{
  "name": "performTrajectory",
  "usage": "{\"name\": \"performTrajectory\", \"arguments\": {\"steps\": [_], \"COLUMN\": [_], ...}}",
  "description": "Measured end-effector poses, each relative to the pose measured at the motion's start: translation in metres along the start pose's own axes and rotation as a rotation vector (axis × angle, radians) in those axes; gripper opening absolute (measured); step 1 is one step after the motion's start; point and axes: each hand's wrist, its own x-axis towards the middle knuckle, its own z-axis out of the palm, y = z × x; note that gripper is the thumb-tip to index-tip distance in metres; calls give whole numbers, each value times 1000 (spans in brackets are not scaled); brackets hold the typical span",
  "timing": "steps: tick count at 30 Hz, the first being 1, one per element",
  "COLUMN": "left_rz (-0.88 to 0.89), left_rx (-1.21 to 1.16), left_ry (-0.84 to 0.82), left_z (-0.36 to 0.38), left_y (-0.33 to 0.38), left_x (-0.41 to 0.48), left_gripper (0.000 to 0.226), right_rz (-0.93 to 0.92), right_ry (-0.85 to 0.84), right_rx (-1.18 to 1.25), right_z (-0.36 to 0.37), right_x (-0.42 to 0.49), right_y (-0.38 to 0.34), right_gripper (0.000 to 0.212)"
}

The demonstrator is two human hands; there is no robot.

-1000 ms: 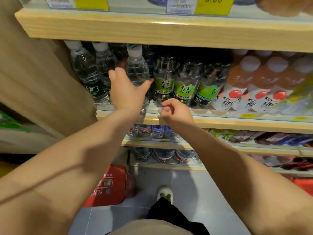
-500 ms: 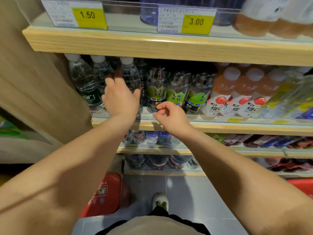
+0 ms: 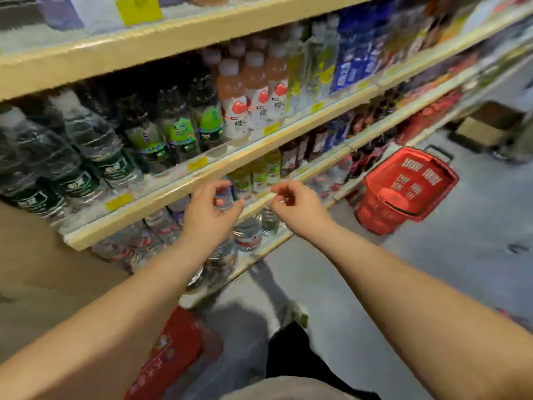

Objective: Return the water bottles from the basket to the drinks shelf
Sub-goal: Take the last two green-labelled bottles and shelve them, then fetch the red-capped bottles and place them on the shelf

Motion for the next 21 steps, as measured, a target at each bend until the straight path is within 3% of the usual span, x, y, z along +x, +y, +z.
{"name": "performTrajectory", "arguments": {"steps": [10, 21], "left_rz": [126, 324], "left_rx": [-174, -166], "left_ry": [-521, -844], "left_z": [202, 433], "left_y": [125, 284], "left_x": [-23, -44], "left_gripper": [31, 31], "right_rz": [303, 602], "right_ry": [432, 714], "right_rx": [64, 143], "right_z": [-176, -363], "right_x": [-86, -142], "right_y": [151, 297], "right_gripper": [14, 17]}}
